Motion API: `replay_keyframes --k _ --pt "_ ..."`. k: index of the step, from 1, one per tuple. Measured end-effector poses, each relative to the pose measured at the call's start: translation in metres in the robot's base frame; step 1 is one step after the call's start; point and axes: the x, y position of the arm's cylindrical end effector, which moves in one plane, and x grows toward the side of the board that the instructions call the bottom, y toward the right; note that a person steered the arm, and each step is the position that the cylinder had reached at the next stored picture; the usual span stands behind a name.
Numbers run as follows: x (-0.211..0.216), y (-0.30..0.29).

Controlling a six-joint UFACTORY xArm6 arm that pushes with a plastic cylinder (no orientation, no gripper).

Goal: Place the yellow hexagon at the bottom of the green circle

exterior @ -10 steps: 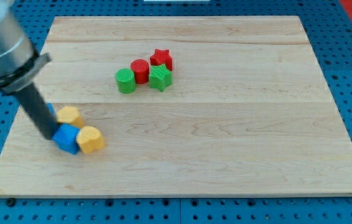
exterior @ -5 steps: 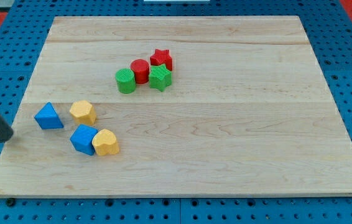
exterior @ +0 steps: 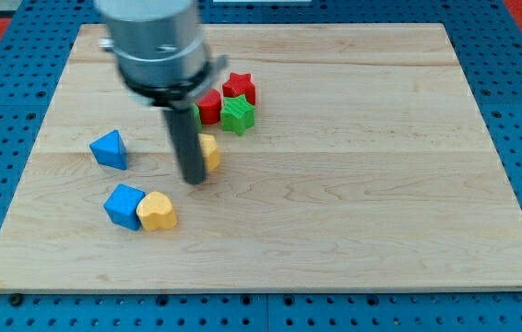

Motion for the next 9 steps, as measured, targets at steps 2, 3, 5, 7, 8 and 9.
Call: replay_keyframes --k 2,3,5,7,8,9 --pt "-0.025 0.071" --pt "-0.025 0.048" --pt "-0.034 0.000" --pt "-0.055 -0.017" --pt "-0.055 -0.053" --pt "-0.055 -0.056"
